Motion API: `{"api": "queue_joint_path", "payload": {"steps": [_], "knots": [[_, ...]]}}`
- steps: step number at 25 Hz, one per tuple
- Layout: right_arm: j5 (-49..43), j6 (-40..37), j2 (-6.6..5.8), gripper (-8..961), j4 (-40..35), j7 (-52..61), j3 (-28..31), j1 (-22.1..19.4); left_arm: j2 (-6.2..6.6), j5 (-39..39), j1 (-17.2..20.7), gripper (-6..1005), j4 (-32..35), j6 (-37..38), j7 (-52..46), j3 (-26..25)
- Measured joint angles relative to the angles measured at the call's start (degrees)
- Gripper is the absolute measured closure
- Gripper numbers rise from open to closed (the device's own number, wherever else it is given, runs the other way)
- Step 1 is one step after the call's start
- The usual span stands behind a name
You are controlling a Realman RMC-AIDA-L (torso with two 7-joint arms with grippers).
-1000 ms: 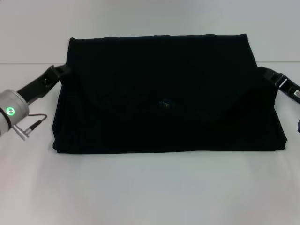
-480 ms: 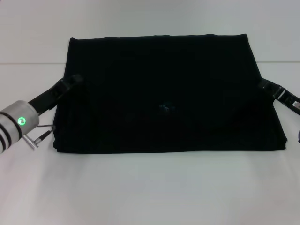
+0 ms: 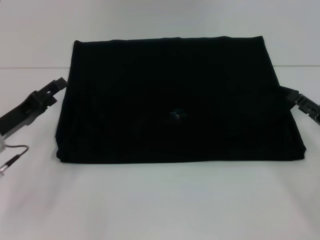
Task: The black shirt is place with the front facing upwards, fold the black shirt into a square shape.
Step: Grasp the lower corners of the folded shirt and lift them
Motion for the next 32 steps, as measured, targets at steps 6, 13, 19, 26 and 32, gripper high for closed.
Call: {"api": "queue_joint_path", "payload": {"steps": [6,13,19,26,32], "knots": [[-0.09,-11.32,-2.40,152,-2.08,-0.81,-12.01,-3.18,6.20,4.83,2.59,160,0.13,8.29,-10.33,8.18],[-7.62,-14.53,-2.19,67,-5.63,-6.07,-21.67,-3.77,8.30,16.43,2.03,163,5.32,9.39,-15.84,12.87],[-12.56,-14.55,-1.70,70,-5.71,-6.65,-21.77,-2.67,7.53,18.16,1.41,164,6.49,6.79,-14.05,13.14],[-12.73,-13.99,-1.42,71,-5.71,-6.29,-21.47,-2.42,6.77,18.54,0.27,165,5.69,2.73,-12.87,15.33],[-12.75,-13.83,-1.15,70,-5.71,-6.22,-21.34,-2.25,6.02,18.57,0.00,165,5.35,0.22,-12.73,17.09]]}}
